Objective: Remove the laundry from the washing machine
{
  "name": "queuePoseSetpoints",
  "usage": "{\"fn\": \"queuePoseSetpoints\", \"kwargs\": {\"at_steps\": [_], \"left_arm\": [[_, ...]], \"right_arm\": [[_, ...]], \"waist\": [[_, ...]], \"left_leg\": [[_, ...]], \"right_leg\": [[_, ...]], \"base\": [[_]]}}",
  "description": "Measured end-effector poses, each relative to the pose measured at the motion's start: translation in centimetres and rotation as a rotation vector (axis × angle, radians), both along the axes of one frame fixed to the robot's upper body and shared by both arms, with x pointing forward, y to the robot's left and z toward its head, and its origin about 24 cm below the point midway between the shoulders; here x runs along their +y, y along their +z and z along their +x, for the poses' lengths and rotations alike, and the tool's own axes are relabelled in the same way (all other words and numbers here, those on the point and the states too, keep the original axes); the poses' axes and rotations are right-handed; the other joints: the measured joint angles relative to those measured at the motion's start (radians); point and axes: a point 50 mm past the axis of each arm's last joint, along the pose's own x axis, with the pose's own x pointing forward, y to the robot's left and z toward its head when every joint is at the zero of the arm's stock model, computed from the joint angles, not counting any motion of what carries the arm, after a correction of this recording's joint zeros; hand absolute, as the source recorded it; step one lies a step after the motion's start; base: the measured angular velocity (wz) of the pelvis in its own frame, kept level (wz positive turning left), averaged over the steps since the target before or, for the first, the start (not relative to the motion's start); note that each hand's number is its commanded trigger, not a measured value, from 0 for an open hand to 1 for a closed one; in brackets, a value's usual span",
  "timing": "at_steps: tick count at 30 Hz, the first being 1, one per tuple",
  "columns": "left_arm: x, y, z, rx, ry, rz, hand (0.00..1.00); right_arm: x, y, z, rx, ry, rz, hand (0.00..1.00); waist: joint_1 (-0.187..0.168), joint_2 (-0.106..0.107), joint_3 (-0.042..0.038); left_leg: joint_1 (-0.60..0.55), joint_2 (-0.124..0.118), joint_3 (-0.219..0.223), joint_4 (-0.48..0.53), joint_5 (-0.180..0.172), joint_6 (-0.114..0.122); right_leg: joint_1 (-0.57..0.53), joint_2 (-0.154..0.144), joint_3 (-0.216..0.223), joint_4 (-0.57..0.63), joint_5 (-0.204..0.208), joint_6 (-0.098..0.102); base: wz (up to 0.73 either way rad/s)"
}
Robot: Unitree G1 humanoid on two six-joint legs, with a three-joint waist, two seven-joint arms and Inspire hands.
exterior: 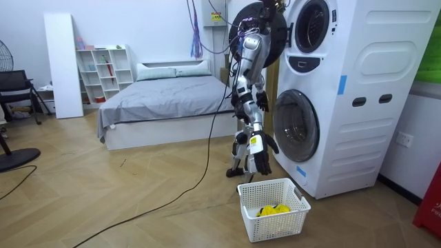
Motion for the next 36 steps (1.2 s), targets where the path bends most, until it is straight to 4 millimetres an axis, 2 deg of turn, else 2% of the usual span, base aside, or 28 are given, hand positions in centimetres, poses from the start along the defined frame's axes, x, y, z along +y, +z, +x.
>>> {"fn": "queuePoseSetpoints", "kwargs": {"at_steps": [5, 11, 14, 15, 16, 17, 19, 21, 22, 23, 24, 26, 28, 30, 33, 35, 36], "left_arm": [[0.0, 0.0, 0.0, -0.003, -0.003, -0.005, 0.00], [0.0, 0.1, 0.1, -0.011, -0.005, -0.004, 0.00], [0.0, 0.1, 0.0, -0.007, -0.004, -0.004, 0.00], [0.1, 0.0, -0.3, -0.001, 0.000, -0.002, 0.00], [0.1, 0.0, -0.4, 0.003, 0.003, 0.000, 0.00], [0.2, -0.1, -1.0, 0.014, 0.010, 0.003, 0.00], [0.1, -0.2, -1.6, 0.022, 0.016, 0.004, 0.00], [0.0, -0.3, -2.3, 0.036, 0.026, 0.009, 0.00], [0.1, -0.3, -2.5, 0.040, 0.030, 0.015, 0.00], [0.2, -0.3, -2.8, 0.045, 0.039, 0.027, 0.00], [0.4, -0.3, -2.9, 0.044, 0.054, 0.037, 0.00], [0.6, -0.3, -2.9, 0.036, 0.090, 0.051, 0.00], [0.6, -0.4, -3.2, 0.041, 0.119, 0.051, 0.00], [0.6, -0.5, -3.8, 0.058, 0.134, 0.067, 0.00], [0.8, -0.5, -4.2, 0.068, 0.175, 0.076, 0.00], [1.1, -0.4, -4.2, 0.066, 0.198, 0.081, 0.00], [1.3, -0.4, -4.1, 0.062, 0.209, 0.084, 0.00]], "right_arm": [[-0.2, 0.0, -0.2, 0.005, 0.005, -0.002, 0.00], [-0.3, 0.1, -0.5, 0.019, 0.024, -0.026, 0.00], [-0.3, -0.6, -2.2, 0.087, 0.041, -0.051, 0.00], [-0.1, -1.4, -3.4, 0.131, 0.045, -0.047, 0.00], [0.2, -1.7, -3.6, 0.142, 0.049, -0.035, 0.00], [0.8, -2.6, -4.5, 0.181, 0.060, -0.008, 0.00], [2.0, -4.0, -5.5, 0.235, 0.090, 0.037, 0.00], [3.8, -5.7, -6.9, 0.298, 0.127, 0.122, 0.00], [4.2, -6.2, -7.1, 0.309, 0.129, 0.145, 0.00], [5.0, -6.9, -7.5, 0.331, 0.138, 0.187, 0.00], [5.8, -7.5, -7.8, 0.355, 0.149, 0.228, 0.00], [7.1, -8.3, -8.0, 0.378, 0.173, 0.282, 0.00], [8.1, -8.7, -8.1, 0.389, 0.206, 0.328, 0.00], [9.2, -9.4, -8.5, 0.431, 0.242, 0.378, 0.00], [10.0, -10.0, -9.1, 0.472, 0.268, 0.428, 0.00], [10.4, -10.4, -9.7, 0.504, 0.277, 0.458, 0.00], [10.7, -10.6, -10.0, 0.519, 0.285, 0.475, 0.00]], "waist": [[-0.003, -0.003, 0.0012], [0.003, -0.012, 0.0019], [0.016, -0.020, 0.0027], [0.026, -0.029, 0.0011], [0.030, -0.034, 0.0015], [0.035, -0.043, -0.0021], [0.052, -0.062, -0.0038], [0.073, -0.081, -0.0060], [0.080, -0.089, -0.0059], [0.089, -0.103, -0.0063], [0.113, -0.118, -0.0071], [0.131, -0.135, -0.0054], [0.133, -0.146, -0.0054], [0.142, -0.167, -0.0041], [0.163, -0.194, -0.0032], [0.171, -0.204, -0.0072], [0.179, -0.213, -0.0029]], "left_leg": [[-0.003, 0.000, -0.010, 0.006, 0.000, 0.000], [-0.002, -0.004, -0.054, 0.005, 0.002, 0.004], [0.031, 0.002, -0.078, 0.004, 0.004, 0.007], [0.055, 0.008, -0.083, 0.003, 0.004, 0.006], [0.068, 0.010, -0.089, 0.002, 0.004, 0.006], [0.088, 0.014, -0.110, -0.002, 0.004, 0.006], [0.120, 0.018, -0.121, -0.008, 0.004, 0.006], [0.156, 0.028, -0.154, -0.019, 0.004, 0.005], [0.166, 0.029, -0.163, -0.021, 0.004, 0.005], [0.182, 0.030, -0.173, -0.022, 0.004, 0.005], [0.197, 0.031, -0.188, -0.023, 0.004, 0.005], [0.213, 0.036, -0.204, -0.024, 0.004, 0.005], [0.231, 0.036, -0.228, -0.033, 0.004, 0.005], [0.257, 0.034, -0.246, -0.037, 0.004, 0.005], [0.275, 0.031, -0.254, -0.041, 0.003, 0.005], [0.277, 0.031, -0.272, -0.042, 0.003, 0.005], [0.279, 0.030, -0.276, -0.041, 0.003, 0.005]], "right_leg": [[0.004, -0.007, -0.014, 0.000, -0.001, -0.001], [0.019, -0.020, -0.046, -0.004, -0.004, -0.001], [0.071, -0.023, -0.070, -0.028, -0.003, -0.003], [0.107, -0.023, -0.082, -0.046, -0.004, -0.004], [0.127, -0.023, -0.090, -0.055, -0.005, -0.006], [0.163, -0.026, -0.110, -0.074, -0.005, -0.008], [0.206, -0.027, -0.129, -0.095, -0.005, -0.009], [0.271, -0.028, -0.172, -0.149, 0.005, -0.011], [0.286, -0.028, -0.179, -0.157, 0.006, -0.011], [0.315, -0.032, -0.197, -0.173, 0.006, -0.011], [0.340, -0.034, -0.205, -0.184, 0.006, -0.010], [0.377, -0.039, -0.235, -0.209, 0.007, -0.009], [0.419, -0.044, -0.268, -0.240, 0.010, -0.005], [0.470, -0.046, -0.296, -0.274, 0.014, -0.001], [0.517, -0.045, -0.309, -0.319, 0.023, 0.004], [0.531, -0.047, -0.313, -0.334, 0.025, 0.006], [0.537, -0.047, -0.316, -0.337, 0.026, 0.006]], "base": [[0.09], [0.17], [0.19], [0.18], [0.30], [0.36], [0.32], [0.42], [0.47], [0.36], [0.35], [0.45], [0.56], [0.35], [0.25], [0.20], [0.13]]}}
